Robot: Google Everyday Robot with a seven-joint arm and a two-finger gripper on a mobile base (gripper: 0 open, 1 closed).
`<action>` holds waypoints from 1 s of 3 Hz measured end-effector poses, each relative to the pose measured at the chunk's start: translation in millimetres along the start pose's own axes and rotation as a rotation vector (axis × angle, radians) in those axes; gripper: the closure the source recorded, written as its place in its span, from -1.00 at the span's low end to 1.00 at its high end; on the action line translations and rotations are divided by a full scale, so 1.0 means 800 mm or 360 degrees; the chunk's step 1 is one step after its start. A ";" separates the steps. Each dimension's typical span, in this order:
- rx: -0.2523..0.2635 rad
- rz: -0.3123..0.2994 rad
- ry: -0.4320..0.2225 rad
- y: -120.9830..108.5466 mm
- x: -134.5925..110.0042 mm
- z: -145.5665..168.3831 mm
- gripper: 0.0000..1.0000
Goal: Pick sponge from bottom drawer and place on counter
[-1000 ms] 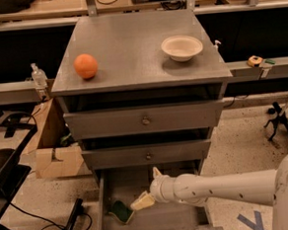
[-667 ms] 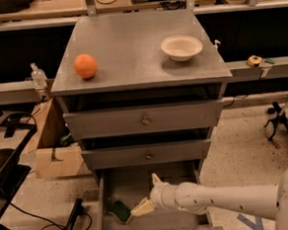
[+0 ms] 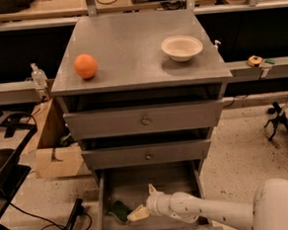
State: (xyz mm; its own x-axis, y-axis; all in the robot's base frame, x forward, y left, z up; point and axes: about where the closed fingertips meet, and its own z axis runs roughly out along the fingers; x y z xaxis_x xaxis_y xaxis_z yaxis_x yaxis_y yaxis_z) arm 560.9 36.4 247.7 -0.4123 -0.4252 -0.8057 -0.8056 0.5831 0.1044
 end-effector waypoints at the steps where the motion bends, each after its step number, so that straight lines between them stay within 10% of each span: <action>1: -0.0004 0.0136 0.0107 -0.011 0.029 0.036 -1.00; 3: -0.0038 -0.0034 0.0088 0.009 0.020 0.071 -1.00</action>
Offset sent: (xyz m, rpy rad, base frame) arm 0.0079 0.0035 -0.0275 -0.0099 0.0706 -0.0315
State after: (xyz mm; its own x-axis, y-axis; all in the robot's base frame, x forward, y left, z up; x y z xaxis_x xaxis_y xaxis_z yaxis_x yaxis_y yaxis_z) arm 573.1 73.3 202.4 -0.4170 -0.4754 -0.7746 -0.8241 0.5572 0.1016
